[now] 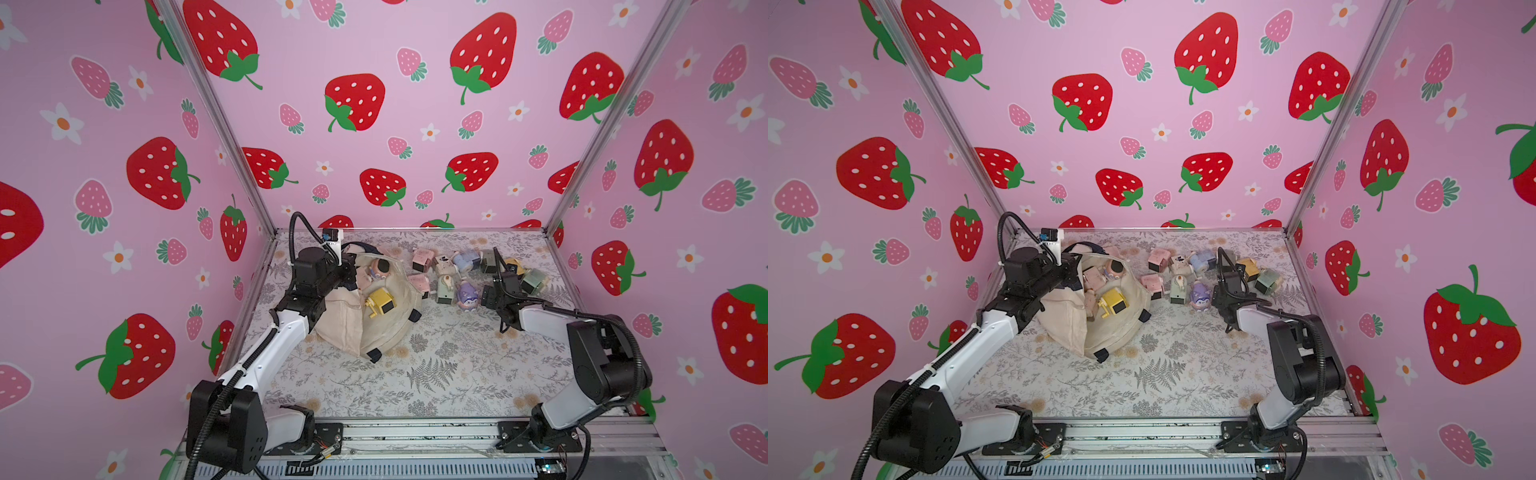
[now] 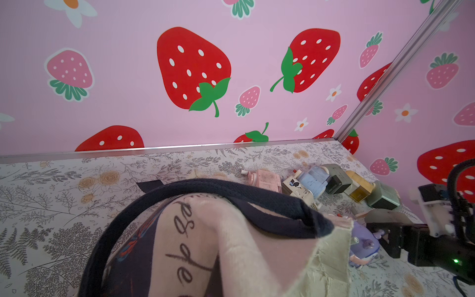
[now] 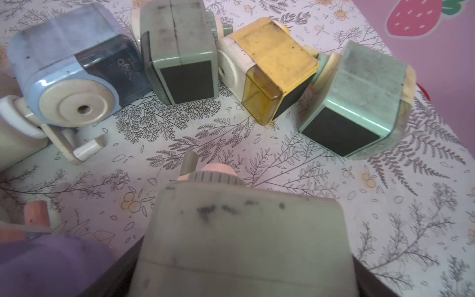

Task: Take out the pencil sharpeners from the tote bags
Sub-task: Place the pencil sharpener at the center of the board.

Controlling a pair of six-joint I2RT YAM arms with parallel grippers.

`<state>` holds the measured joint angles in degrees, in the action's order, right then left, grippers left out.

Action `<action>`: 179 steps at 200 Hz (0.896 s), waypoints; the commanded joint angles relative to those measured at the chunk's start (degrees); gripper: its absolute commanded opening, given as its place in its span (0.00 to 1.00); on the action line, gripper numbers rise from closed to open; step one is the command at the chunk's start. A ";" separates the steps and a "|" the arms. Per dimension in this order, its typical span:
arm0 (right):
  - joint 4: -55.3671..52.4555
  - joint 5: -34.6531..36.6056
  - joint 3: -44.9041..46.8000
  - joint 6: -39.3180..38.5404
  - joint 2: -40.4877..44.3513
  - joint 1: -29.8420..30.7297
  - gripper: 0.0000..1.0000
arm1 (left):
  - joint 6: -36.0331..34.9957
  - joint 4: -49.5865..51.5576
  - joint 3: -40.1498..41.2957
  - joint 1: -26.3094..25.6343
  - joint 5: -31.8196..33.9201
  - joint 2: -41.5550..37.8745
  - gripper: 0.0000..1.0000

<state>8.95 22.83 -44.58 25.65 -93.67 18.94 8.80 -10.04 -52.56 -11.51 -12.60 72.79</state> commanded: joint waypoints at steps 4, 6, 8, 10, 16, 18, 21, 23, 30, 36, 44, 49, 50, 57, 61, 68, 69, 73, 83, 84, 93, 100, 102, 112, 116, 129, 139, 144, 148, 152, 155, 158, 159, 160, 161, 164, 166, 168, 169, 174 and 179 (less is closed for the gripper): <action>-0.07 -2.52 -2.92 0.37 -1.81 -0.36 0.66 | -0.81 -5.88 -4.19 -0.42 -2.51 -0.28 0.00; -0.07 -2.64 -3.00 0.37 -1.94 -0.34 0.66 | -0.80 -5.91 -4.17 -0.44 -2.52 -0.28 0.00; -0.07 -2.75 -3.07 0.32 -2.06 -0.38 0.67 | -0.80 -5.94 -4.21 -0.44 -2.49 -0.28 0.00; -0.07 -2.96 -3.17 0.29 -2.18 -0.32 0.67 | -0.80 -5.97 -4.20 -0.45 -2.51 -0.28 0.00; 0.01 -3.43 -3.33 0.27 -2.43 -0.34 0.68 | -0.80 -5.97 -4.22 -0.48 -2.45 -0.35 0.00; 0.01 -3.63 -3.41 0.28 -2.54 -0.36 0.68 | -0.80 -5.96 -4.20 -0.45 -2.50 -0.37 0.00; 0.01 -3.97 -3.47 0.23 -2.69 -0.38 0.69 | -0.80 -5.96 -4.20 -0.47 -2.50 -0.33 0.00; 0.01 -4.14 -3.47 0.20 -2.78 -0.32 0.69 | -0.80 -5.96 -4.22 -0.45 -2.49 -0.32 0.00; 0.17 -4.83 -3.63 -0.05 -3.05 -0.36 0.70 | -0.80 -5.97 -4.22 -0.44 -2.51 -0.29 0.00; 0.26 -5.41 -3.74 -0.07 -3.25 -0.36 0.70 | -0.82 -5.97 -4.19 -0.43 -2.56 -0.20 0.00; 0.44 -5.94 -3.83 -0.08 -3.61 -0.31 0.71 | -0.82 -5.96 -4.23 -0.40 -2.59 -0.11 0.00; 0.58 -6.20 -3.87 -0.07 -3.80 -0.35 0.72 | -0.78 -5.96 -4.26 -0.46 -2.59 -0.13 0.00; 0.61 -6.34 -3.90 -0.07 -3.85 -0.33 0.72 | -0.75 -5.95 -4.24 -0.45 -2.60 -0.12 0.00; 0.63 -6.81 -4.05 -0.05 -4.19 -0.35 0.73 | -0.74 -6.00 -4.30 -0.43 -2.61 -0.11 0.00; 0.63 -6.98 -4.10 0.01 -4.33 -0.31 0.73 | -0.74 -5.97 -4.31 -0.40 -2.65 -0.11 0.00; 0.63 -7.42 -4.24 0.08 -4.63 -0.31 0.74 | -0.75 -5.95 -4.31 -0.42 -2.61 -0.16 0.00; 0.63 -7.44 -4.22 0.09 -4.66 -0.31 0.74 | -0.73 -5.95 -4.31 -0.43 -2.61 -0.22 0.00; 0.67 -7.70 -4.33 0.10 -4.80 -0.31 0.75 | -0.78 -5.95 -4.24 -0.41 -2.58 -0.19 0.00; 0.72 -8.30 -4.53 0.19 -5.16 -0.31 0.76 | -0.73 -5.96 -4.24 -0.38 -2.60 -0.20 0.00; 0.72 -8.36 -4.50 0.19 -5.18 -0.31 0.76 | -0.77 -6.00 -4.28 -0.46 -2.56 -0.20 0.00; 0.65 -8.67 -4.64 0.21 -5.27 -0.31 0.78 | -0.76 -6.00 -4.26 -0.44 -2.65 -0.20 0.00; 0.63 -8.64 -4.58 0.34 -5.28 -0.30 0.80 | -0.73 -5.96 -4.28 -0.40 -2.61 -0.20 0.00; 0.63 -8.60 -4.63 0.36 -5.20 -0.33 0.81 | -0.72 -5.96 -4.26 -0.43 -2.60 -0.22 0.00; 0.55 -8.51 -4.57 0.50 -5.02 -0.36 0.84 | -0.76 -5.98 -4.30 -0.40 -2.60 -0.12 0.00; 0.54 -8.64 -4.59 0.54 -4.87 -0.34 0.85 | -0.77 -5.95 -4.24 -0.42 -2.56 -0.11 0.00; 0.54 -9.32 -4.46 0.62 -4.35 -0.39 0.87 | -0.71 -5.96 -4.31 -0.39 -2.60 -0.02 0.00; 0.54 -9.69 -4.30 0.71 -3.92 -0.29 0.88 | -0.71 -5.99 -4.35 -0.37 -2.65 0.00 0.00; 0.54 -9.68 -4.28 0.78 -3.70 -0.38 0.89 | -0.73 -5.98 -4.37 -0.44 -2.57 -0.02 0.00; 0.54 -9.73 -4.17 0.86 -3.57 -0.36 0.89 | -0.73 -5.95 -4.37 -0.41 -2.60 -0.02 0.00; 0.59 -9.84 -4.06 0.89 -3.43 -0.39 0.90 | -0.72 -5.95 -4.35 -0.44 -2.60 -0.02 0.00; 0.59 -9.97 -3.99 0.88 -3.26 -0.39 0.90 | -0.74 -5.95 -4.32 -0.45 -2.58 -0.09 0.00; 0.67 -10.07 -4.00 0.96 -3.15 -0.39 0.90 | -0.74 -5.93 -4.29 -0.42 -2.56 -0.11 0.00; 0.65 -10.17 -3.97 0.97 -3.08 -0.39 0.90 | -0.77 -5.94 -4.30 -0.43 -2.54 -0.11 0.00; 0.64 -10.17 -3.91 0.98 -3.09 -0.39 0.90 | -0.78 -5.95 -4.30 -0.40 -2.57 -0.11 0.00; 0.63 -10.22 -3.88 1.02 -3.01 -0.39 0.90 | -0.75 -5.95 -4.26 -0.42 -2.59 -0.11 0.00; 0.63 -10.30 -3.79 1.17 -2.93 -0.38 0.91 | -0.78 -5.95 -4.30 -0.43 -2.60 -0.11 0.00; 0.67 -10.40 -3.79 1.23 -2.79 -0.39 0.91 | -0.73 -5.95 -4.31 -0.44 -2.60 -0.15 0.00; 0.75 -10.54 -3.68 1.24 -2.61 -0.39 0.91 | -0.78 -5.95 -4.29 -0.44 -2.60 -0.19 0.00; 0.78 -10.62 -3.63 1.24 -2.55 -0.39 0.91 | -0.79 -5.95 -4.30 -0.45 -2.60 -0.19 0.00; 1.08 -11.07 -3.34 1.25 -2.37 -0.39 0.91 | -0.74 -6.01 -4.24 -0.44 -2.65 -0.24 0.00; 1.43 -11.56 -3.11 1.31 -2.17 -0.39 0.92 | -0.76 -5.95 -4.31 -0.46 -2.69 -0.15 0.00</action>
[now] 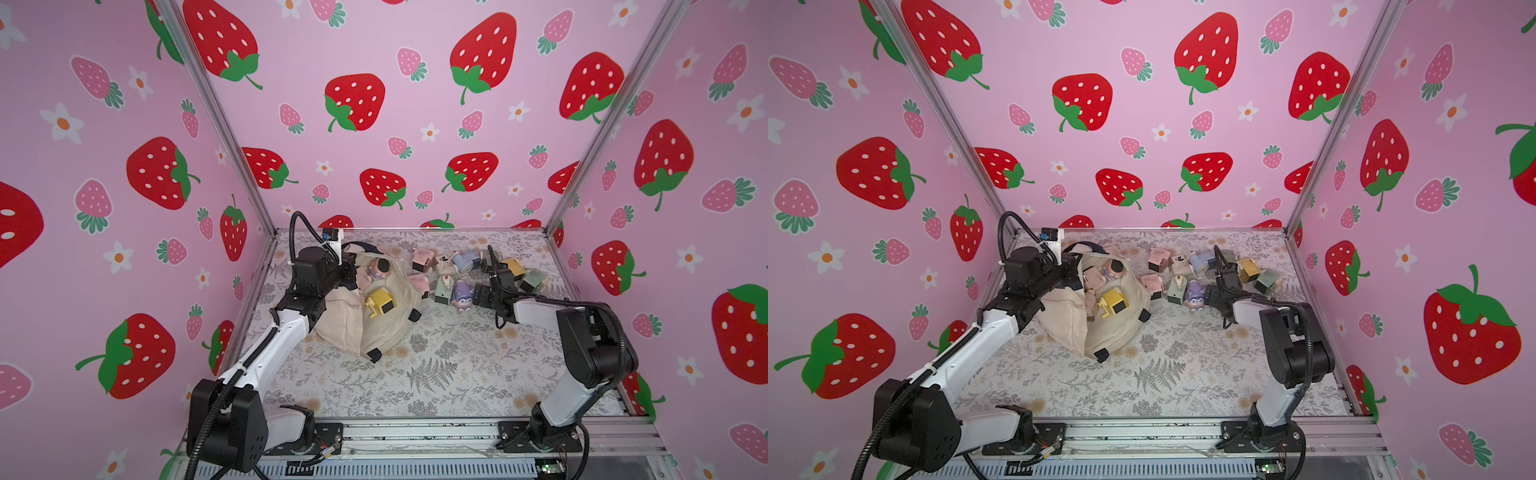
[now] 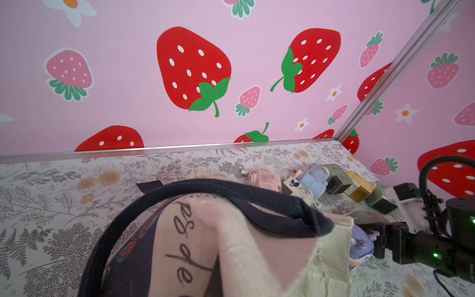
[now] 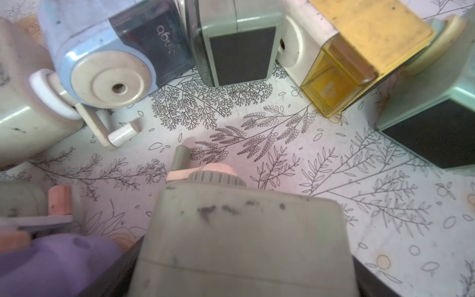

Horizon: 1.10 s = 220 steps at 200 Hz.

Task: Take out the pencil sharpeners from the tote bags
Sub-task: Place the pencil sharpener at the center of the board.

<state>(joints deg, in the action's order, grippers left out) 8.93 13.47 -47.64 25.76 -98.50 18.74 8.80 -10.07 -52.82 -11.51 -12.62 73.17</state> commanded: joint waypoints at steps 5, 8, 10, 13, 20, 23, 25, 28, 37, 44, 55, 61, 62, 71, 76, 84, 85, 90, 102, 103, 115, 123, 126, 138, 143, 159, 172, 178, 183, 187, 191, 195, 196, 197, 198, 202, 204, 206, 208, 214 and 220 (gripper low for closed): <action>1.53 -2.55 0.09 1.22 2.83 -0.20 0.93 | -0.78 -5.96 -3.97 -0.40 -2.67 -0.50 0.00; 1.53 -2.62 0.14 1.22 2.87 -0.20 0.93 | -0.79 -5.93 -3.99 -0.43 -2.67 -0.55 0.00; 1.46 -2.70 0.17 1.18 2.92 -0.20 0.93 | -0.73 -5.93 -4.03 -0.42 -2.65 -0.50 0.00; 1.38 -2.88 0.11 1.17 3.01 -0.20 0.94 | -0.71 -5.93 -3.98 -0.40 -2.67 -0.47 0.00; 1.11 -3.19 -0.06 1.09 2.96 -0.15 0.95 | -0.70 -5.98 -4.09 -0.44 -2.76 -0.39 0.00; 1.01 -3.25 -0.07 1.04 2.96 -0.19 0.95 | -0.68 -5.94 -4.09 -0.40 -2.78 -0.39 0.00; 0.94 -3.32 -0.08 1.05 2.96 -0.20 0.95 | -0.64 -5.93 -4.10 -0.41 -2.76 -0.39 0.00; 0.92 -3.36 -0.09 1.00 3.03 -0.20 0.95 | -0.65 -5.95 -4.13 -0.44 -2.76 -0.39 0.00; 0.86 -3.59 0.05 1.05 3.16 -0.20 0.96 | -0.70 -5.94 -4.12 -0.42 -2.84 -0.41 0.00; 0.91 -3.52 0.25 1.04 3.29 -0.20 0.97 | -0.71 -5.93 -4.05 -0.42 -2.80 -0.48 0.00; 0.83 -3.10 0.46 1.05 3.59 -0.15 0.99 | -0.65 -5.93 -4.04 -0.45 -2.84 -0.48 0.00; 0.83 -2.88 0.67 1.13 3.79 -0.20 0.99 | -0.70 -5.95 -4.00 -0.46 -2.78 -0.51 0.00; 0.83 -2.86 0.73 1.13 3.82 -0.20 0.99 | -0.71 -5.94 -3.98 -0.45 -2.77 -0.50 0.00; 0.83 -2.67 0.87 1.18 4.05 -0.20 0.99 | -0.65 -5.93 -4.04 -0.40 -2.76 -0.52 0.00; 0.83 -2.65 0.96 1.22 4.22 -0.20 0.99 | -0.70 -5.93 -4.00 -0.43 -2.84 -0.44 0.00; 0.83 -2.50 1.26 1.28 4.58 -0.20 0.99 | -0.69 -5.93 -4.09 -0.40 -2.85 -0.39 0.00; 0.83 -2.49 1.29 1.30 4.65 -0.20 0.99 | -0.70 -5.93 -4.11 -0.42 -2.85 -0.39 0.00; 0.87 -2.36 1.49 1.35 5.01 -0.20 0.99 | -0.65 -5.95 -4.09 -0.38 -2.85 -0.39 0.00; 1.12 -1.83 2.13 1.52 6.19 -0.20 0.99 | -0.67 -5.93 -4.12 -0.45 -2.86 -0.39 0.00; 1.15 -1.72 2.25 1.55 6.25 -0.20 0.99 | -0.69 -5.93 -4.13 -0.45 -2.81 -0.39 0.00; 1.43 -0.55 3.25 1.75 7.99 -0.20 0.99 | -0.70 -5.94 -4.08 -0.50 -2.82 -0.39 0.00; 1.76 0.08 4.08 1.71 9.24 -0.19 0.99 | -0.70 -5.94 -4.08 -0.41 -2.76 -0.39 0.00; 1.86 0.33 4.33 1.75 9.70 -0.20 0.99 | -0.71 -5.93 -4.08 -0.40 -2.80 -0.41 0.00; 2.60 1.15 5.79 1.67 11.96 -0.20 0.99 | -0.76 -5.85 -4.11 -0.38 -2.68 -0.39 0.00; 3.09 1.37 6.47 1.70 12.76 -0.20 0.99 | -0.76 -5.91 -4.09 -0.38 -2.76 -0.39 0.00; 4.06 1.99 8.55 2.05 15.98 -0.20 0.99 | -0.65 -6.00 -4.08 -0.44 -2.76 -0.39 0.00; 4.76 2.02 10.22 2.71 18.72 -0.11 1.00 | -0.68 -5.95 -4.12 -0.45 -2.91 -0.31 0.00; 5.02 1.99 11.00 3.19 20.03 -0.02 0.99 | -0.70 -5.94 -4.10 -0.50 -2.90 -0.31 0.00; 5.40 2.00 11.68 3.66 21.29 0.18 0.98 | -0.71 -5.93 -4.07 -0.47 -2.86 -0.30 0.00; 5.93 2.07 12.29 3.80 22.22 0.44 0.98 | -0.68 -5.95 -4.11 -0.46 -2.92 -0.30 0.00; 6.70 2.08 13.02 3.90 23.22 0.85 0.98 | -0.63 -5.96 -4.12 -0.48 -2.93 -0.35 0.00; 7.45 2.12 13.67 3.81 24.21 1.30 0.98 | -0.61 -5.93 -4.10 -0.51 -2.92 -0.31 0.00; 7.65 2.14 13.87 3.79 24.48 1.43 0.97 | -0.62 -5.93 -4.08 -0.52 -2.93 -0.31 0.00; 7.84 2.16 14.05 3.83 24.71 1.54 0.97 | -0.62 -5.93 -4.11 -0.53 -2.89 -0.31 0.00; 7.98 2.16 14.19 3.84 24.95 1.64 0.97 | -0.62 -5.98 -4.08 -0.53 -2.91 -0.31 0.00; 8.32 2.15 14.59 3.85 25.81 2.15 0.97 | -0.55 -5.96 -4.11 -0.53 -2.98 -0.32 0.00; 8.37 2.12 14.77 3.84 26.30 2.35 0.97 | -0.58 -5.94 -4.13 -0.51 -2.94 -0.31 0.00; 8.34 2.16 14.90 3.77 26.70 2.66 0.96 | -0.57 -5.93 -4.11 -0.53 -2.94 -0.31 0.00; 8.29 2.12 14.93 3.64 27.18 3.02 0.96 | -0.54 -5.93 -4.09 -0.53 -2.98 -0.37 0.00; 8.16 2.20 15.11 3.19 28.65 4.10 0.96 | -0.58 -5.93 -4.11 -0.48 -2.94 -0.37 0.00; 8.12 2.54 15.20 2.46 29.89 5.33 0.95 | -0.55 -6.00 -4.07 -0.53 -2.94 -0.39 0.00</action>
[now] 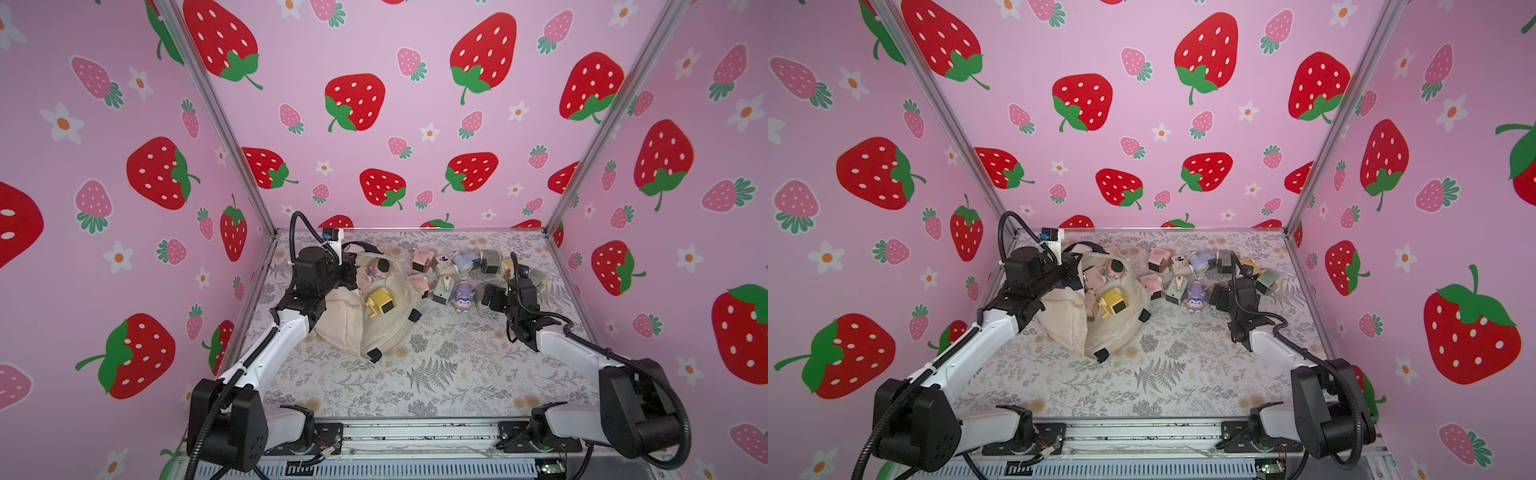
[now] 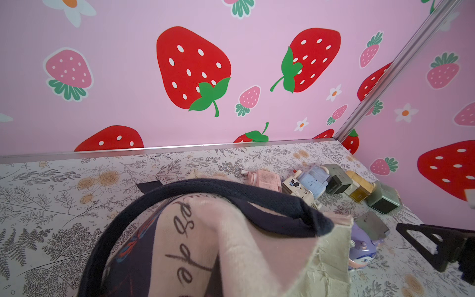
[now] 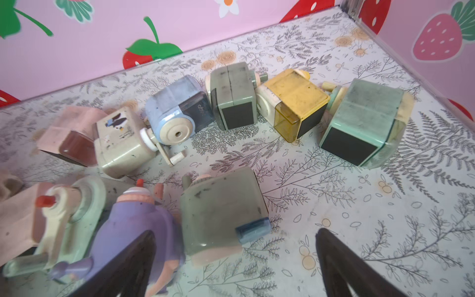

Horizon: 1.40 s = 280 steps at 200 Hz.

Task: Take out the pencil sharpeners from the tote bags
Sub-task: Place the pencil sharpener at the center of the board, then pick up the pencil sharpener from the canvas bag.

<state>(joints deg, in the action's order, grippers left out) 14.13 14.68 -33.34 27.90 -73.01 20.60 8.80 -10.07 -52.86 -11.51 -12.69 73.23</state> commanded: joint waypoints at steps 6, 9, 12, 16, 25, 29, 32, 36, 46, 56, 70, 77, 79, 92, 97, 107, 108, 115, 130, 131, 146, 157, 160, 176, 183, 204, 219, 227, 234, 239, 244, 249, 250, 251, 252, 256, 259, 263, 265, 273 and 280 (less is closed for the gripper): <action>2.92 1.92 1.00 -0.30 5.59 4.86 0.95 | -0.62 -5.93 -4.00 -0.49 -2.87 -0.46 0.00; 2.92 2.06 1.00 -0.64 6.10 5.54 0.95 | -0.57 -5.98 -4.02 -0.53 -2.87 -0.46 0.00; 2.92 2.30 0.96 -0.98 6.63 6.20 0.95 | -0.54 -5.98 -4.04 -0.53 -2.87 -0.46 0.00; 2.92 2.44 0.92 -1.43 7.31 7.08 0.94 | -0.54 -5.95 -4.09 -0.51 -2.82 -0.46 0.00; 3.05 2.72 0.79 -2.27 8.47 9.05 0.94 | -0.54 -5.93 -4.07 -0.51 -2.85 -0.46 0.00; 3.16 2.73 0.70 -2.67 8.78 9.95 0.94 | -0.56 -5.93 -4.07 -0.53 -2.87 -0.46 0.00; 3.38 2.70 0.65 -3.00 9.10 10.66 0.94 | -0.57 -5.93 -4.08 -0.48 -2.87 -0.46 0.00; 3.64 2.55 0.53 -3.51 9.27 11.63 0.94 | -0.54 -5.94 -4.06 -0.52 -2.93 -0.46 0.00; 4.46 1.94 0.11 -5.31 9.29 14.36 0.93 | -0.56 -5.98 -4.06 -0.49 -2.87 -0.57 0.00; 5.52 0.36 -0.80 -8.08 8.67 17.36 0.93 | -0.54 -5.98 -3.98 -0.53 -2.91 -0.63 0.00; 7.73 -1.42 -2.08 -11.92 7.17 22.55 0.93 | -0.55 -5.95 -3.99 -0.52 -2.93 -0.72 0.00; 9.23 -1.99 -2.66 -13.84 5.96 25.12 0.93 | -0.55 -6.07 -3.99 -0.46 -2.96 -0.65 0.00; 9.64 -2.14 -2.90 -14.39 5.52 25.83 0.93 | -0.50 -6.10 -3.96 -0.52 -2.96 -0.66 0.00; 9.96 -3.09 -5.30 -17.24 2.26 29.80 0.93 | -0.52 -5.94 -4.04 -0.53 -3.04 -0.55 0.00; 9.49 -3.39 -6.50 -17.94 0.92 31.07 0.93 | -0.46 -5.94 -4.01 -0.53 -3.04 -0.55 0.00; 9.24 -4.58 -8.70 -18.93 -2.04 33.09 0.93 | -0.54 -5.93 -3.94 -0.53 -3.01 -0.66 0.00; 9.24 -4.75 -8.86 -19.02 -2.39 33.23 0.93 | -0.54 -5.93 -3.93 -0.53 -2.98 -0.64 0.00; 9.04 -6.11 -10.38 -19.72 -4.55 34.35 0.93 | -0.54 -5.94 -3.99 -0.53 -2.99 -0.72 0.00; 7.73 -8.04 -14.55 -20.77 -9.58 36.32 0.93 | -0.54 -5.93 -3.94 -0.53 -2.96 -0.74 0.00; 7.66 -8.15 -14.82 -20.82 -9.90 36.38 0.93 | -0.54 -5.97 -3.93 -0.53 -2.96 -0.78 0.00; 5.62 -9.13 -19.06 -21.04 -15.34 37.55 0.93 | -0.54 -5.93 -3.97 -0.48 -2.95 -0.80 0.00; 4.03 -9.14 -22.29 -21.13 -19.17 38.08 0.93 | -0.54 -5.93 -3.92 -0.53 -2.87 -0.81 0.00; 3.58 -9.14 -23.19 -21.13 -20.14 38.17 0.93 | -0.55 -5.93 -3.92 -0.53 -2.87 -0.81 0.00; 1.55 -9.00 -27.23 -21.20 -25.08 38.22 0.93 | -0.54 -5.95 -3.96 -0.51 -2.91 -0.81 0.00; 0.99 -8.37 -28.72 -21.26 -26.94 38.22 0.94 | -0.54 -5.93 -3.89 -0.53 -2.93 -0.81 0.00; 0.38 -7.78 -32.32 -22.87 -32.03 38.21 0.94 | -0.65 -5.93 -3.91 -0.51 -2.82 -0.81 0.00; 0.87 -6.53 -34.15 -24.21 -35.05 38.20 0.95 | -0.64 -6.00 -3.92 -0.52 -2.76 -0.81 0.00; 1.91 -6.76 -34.74 -24.88 -36.42 38.12 0.96 | -0.70 -5.94 -3.91 -0.51 -2.78 -0.74 0.00; 2.37 -6.70 -35.58 -25.09 -37.81 37.87 0.97 | -0.63 -6.00 -3.95 -0.48 -2.80 -0.72 0.00; 2.07 -6.70 -36.40 -24.96 -38.78 37.64 0.97 | -0.70 -5.93 -4.00 -0.53 -2.81 -0.72 0.00; 1.63 -6.80 -37.45 -24.83 -39.73 37.46 0.97 | -0.65 -5.93 -3.94 -0.52 -2.83 -0.64 0.00; 1.20 -7.14 -38.26 -24.74 -40.62 37.26 0.97 | -0.73 -5.98 -4.00 -0.48 -2.76 -0.61 0.00; 1.18 -7.26 -38.45 -24.74 -40.84 37.20 0.97 | -0.72 -6.00 -4.00 -0.51 -2.77 -0.62 0.00; 1.13 -7.32 -38.59 -24.78 -41.00 37.17 0.97 | -0.76 -5.97 -4.00 -0.48 -2.78 -0.63 0.00; 1.06 -7.40 -38.66 -24.76 -41.08 37.11 0.97 | -0.74 -5.95 -4.00 -0.51 -2.78 -0.59 0.00; 0.96 -7.61 -39.22 -24.74 -41.74 36.94 0.97 | -0.71 -5.93 -3.97 -0.50 -2.78 -0.55 0.00; 0.91 -7.75 -39.58 -24.65 -42.22 36.77 0.98 | -0.71 -5.93 -4.00 -0.53 -2.78 -0.58 0.00; 0.94 -7.82 -40.11 -24.51 -42.78 36.59 0.98 | -0.68 -5.93 -3.97 -0.51 -2.84 -0.61 0.00; 0.86 -7.84 -40.30 -24.44 -43.06 36.48 0.98 | -0.70 -5.95 -3.95 -0.46 -2.84 -0.63 0.00; 0.53 -8.42 -41.28 -24.23 -44.12 35.99 0.98 | -0.72 -5.94 -3.94 -0.46 -2.69 -0.63 0.00; 0.32 -9.08 -42.07 -24.08 -45.07 35.54 0.99 | -0.75 -5.95 -3.98 -0.53 -2.69 -0.63 0.00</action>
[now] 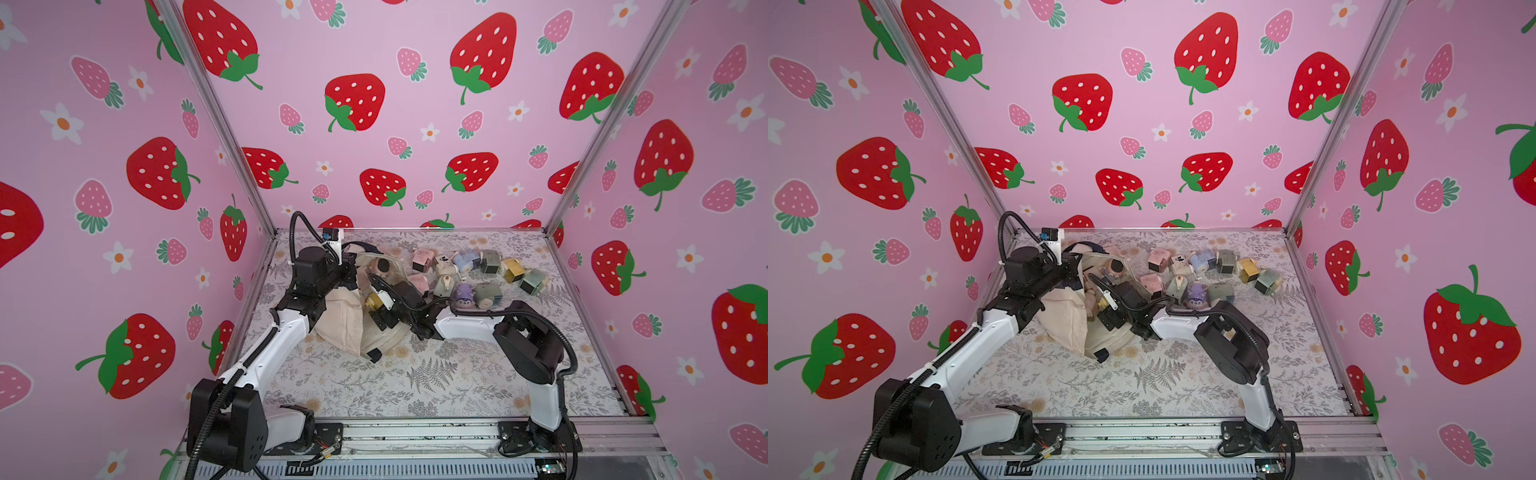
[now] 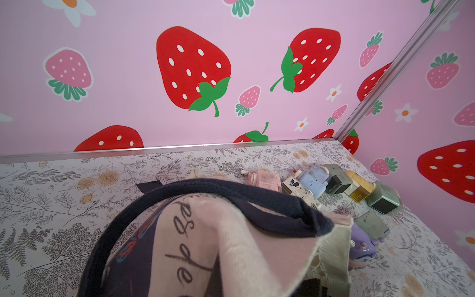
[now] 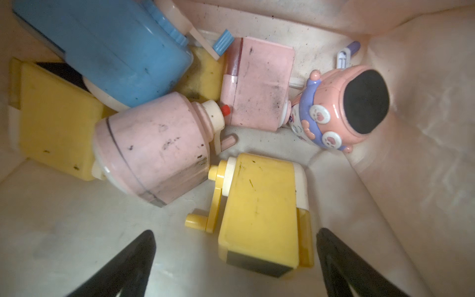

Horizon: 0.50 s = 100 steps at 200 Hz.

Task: Take out the pencil sharpeners from the tote bags
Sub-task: Pick up the pencil sharpener from the canvas bag.

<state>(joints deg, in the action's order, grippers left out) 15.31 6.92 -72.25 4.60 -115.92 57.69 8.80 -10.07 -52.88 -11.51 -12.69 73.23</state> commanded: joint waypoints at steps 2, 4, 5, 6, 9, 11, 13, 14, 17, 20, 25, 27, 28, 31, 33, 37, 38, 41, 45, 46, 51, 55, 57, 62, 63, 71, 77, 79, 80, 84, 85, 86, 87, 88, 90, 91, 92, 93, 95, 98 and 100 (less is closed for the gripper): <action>-0.87 -1.48 -3.40 -0.75 -2.42 -1.71 0.99 | -0.76 -5.96 -3.95 -0.53 -2.69 -0.63 0.00; -0.87 -1.65 -3.60 -0.67 -2.65 -1.82 0.99 | -0.72 -5.94 -3.98 -0.53 -2.69 -0.63 0.00; -0.88 -1.69 -3.73 -0.61 -2.78 -1.85 0.99 | -0.72 -5.93 -3.98 -0.53 -2.69 -0.63 0.00; -0.93 -1.80 -3.80 -0.59 -2.93 -1.86 0.99 | -0.76 -5.93 -3.98 -0.53 -2.69 -0.63 0.00; -1.10 -1.96 -4.22 -0.50 -3.30 -2.12 0.99 | -0.79 -5.93 -3.98 -0.46 -2.69 -0.63 0.00; -1.23 -2.12 -4.46 -0.48 -3.62 -2.27 0.99 | -0.73 -5.95 -3.94 -0.51 -2.69 -0.63 0.00; -1.42 -2.27 -4.78 -0.41 -3.81 -2.42 0.99 | -0.67 -5.94 -3.97 -0.53 -2.69 -0.63 0.00; -1.47 -2.40 -4.85 -0.39 -3.98 -2.46 0.99 | -0.69 -5.93 -3.98 -0.53 -2.69 -0.63 0.00; -1.73 -2.56 -5.23 -0.31 -4.34 -2.61 0.99 | -0.73 -5.98 -3.90 -0.51 -2.69 -0.59 0.00; -1.91 -2.75 -5.55 -0.22 -4.74 -2.81 0.99 | -0.77 -5.96 -3.93 -0.52 -2.69 -0.63 0.00; -2.08 -3.01 -5.99 -0.12 -5.28 -3.10 0.99 | -0.73 -5.98 -3.94 -0.51 -2.71 -0.68 0.00; -2.11 -3.15 -6.15 -0.05 -5.44 -3.17 0.99 | -0.74 -5.94 -3.93 -0.53 -2.74 -0.64 0.00; -2.12 -3.19 -6.28 0.00 -5.58 -3.23 1.00 | -0.77 -5.94 -3.95 -0.49 -2.67 -0.64 0.00; -2.19 -3.47 -6.53 0.05 -5.87 -3.34 1.00 | -0.74 -5.93 -3.98 -0.53 -2.70 -0.63 0.00; -2.25 -3.53 -6.75 0.12 -6.00 -3.45 1.00 | -0.72 -5.98 -3.98 -0.47 -2.72 -0.63 0.00; -2.44 -3.79 -7.01 0.23 -6.39 -3.61 1.00 | -0.74 -5.99 -3.95 -0.51 -2.69 -0.62 0.00; -2.50 -3.86 -7.06 0.27 -6.45 -3.67 1.00 | -0.77 -5.96 -3.97 -0.48 -2.69 -0.58 0.00; -2.71 -3.94 -7.33 0.32 -6.66 -3.79 1.00 | -0.78 -5.95 -3.98 -0.45 -2.69 -0.61 0.00; -2.94 -4.16 -7.67 0.40 -7.05 -3.93 1.00 | -0.78 -5.94 -3.97 -0.51 -2.70 -0.55 0.00; -3.02 -4.22 -7.74 0.45 -7.13 -3.96 1.00 | -0.79 -5.94 -3.93 -0.52 -2.70 -0.55 0.00; -3.22 -4.28 -8.10 0.54 -7.55 -4.12 1.00 | -0.84 -5.97 -4.02 -0.51 -2.63 -0.57 0.00; -3.39 -4.28 -8.37 0.70 -7.83 -4.27 1.00 | -0.80 -5.93 -4.03 -0.50 -2.57 -0.55 0.00; -3.54 -4.32 -8.55 0.79 -7.96 -4.32 1.00 | -0.84 -5.93 -4.00 -0.53 -2.60 -0.55 0.00; -3.89 -4.37 -9.07 1.05 -8.36 -4.45 0.99 | -0.85 -5.94 -4.01 -0.53 -2.60 -0.55 0.00; -3.98 -4.41 -9.11 1.12 -8.49 -4.53 0.99 | -0.82 -5.98 -3.99 -0.53 -2.60 -0.55 0.00; -4.69 -4.93 -9.78 1.49 -9.09 -4.81 0.97 | -0.80 -5.93 -4.02 -0.50 -2.61 -0.50 0.00; -5.06 -5.67 -10.20 1.71 -9.44 -4.88 0.96 | -0.81 -5.87 -4.05 -0.52 -2.61 -0.54 0.00; -5.17 -5.90 -10.24 1.72 -9.53 -4.96 0.95 | -0.80 -5.87 -4.02 -0.53 -2.61 -0.55 0.00; -5.19 -6.06 -10.26 1.73 -9.56 -5.00 0.95 | -0.80 -5.86 -3.96 -0.53 -2.61 -0.55 0.00; -5.28 -6.47 -10.37 1.77 -9.67 -5.04 0.94 | -0.88 -5.93 -3.98 -0.49 -2.61 -0.55 0.00; -5.33 -6.56 -10.41 1.75 -9.72 -5.00 0.94 | -0.88 -5.97 -3.98 -0.51 -2.61 -0.55 0.00; -5.31 -6.65 -10.39 1.74 -9.79 -5.02 0.94 | -0.89 -6.04 -3.98 -0.48 -2.61 -0.55 0.00; -5.30 -6.74 -10.38 1.73 -9.78 -5.03 0.93 | -0.89 -6.03 -3.98 -0.51 -2.61 -0.50 0.00; -5.34 -6.83 -10.37 1.73 -9.81 -5.04 0.93 | -0.89 -5.98 -3.94 -0.52 -2.61 -0.52 0.00; -5.37 -6.90 -10.37 1.68 -9.84 -5.04 0.92 | -0.89 -6.01 -3.91 -0.49 -2.54 -0.50 0.00; -5.37 -6.99 -10.37 1.71 -9.85 -5.04 0.92 | -0.89 -5.97 -3.94 -0.51 -2.53 -0.48 0.00; -5.38 -7.00 -10.41 1.72 -9.85 -5.04 0.91 | -0.89 -5.95 -3.96 -0.52 -2.52 -0.47 0.00; -5.42 -7.09 -10.44 1.72 -9.85 -5.04 0.91 | -0.93 -5.94 -3.97 -0.53 -2.52 -0.46 0.00; -5.46 -7.27 -10.43 1.77 -9.94 -5.04 0.90 | -0.90 -5.98 -4.02 -0.53 -2.52 -0.46 0.00; -5.54 -7.41 -10.51 1.81 -9.97 -5.04 0.89 | -0.89 -5.94 -4.03 -0.49 -2.50 -0.46 0.00; -5.60 -7.59 -10.47 1.81 -10.02 -5.04 0.88 | -0.89 -5.95 -4.06 -0.52 -2.51 -0.46 0.00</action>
<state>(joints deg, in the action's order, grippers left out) 12.19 1.98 -81.56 5.89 -124.81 53.08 8.80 -10.11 -52.88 -11.53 -13.13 73.23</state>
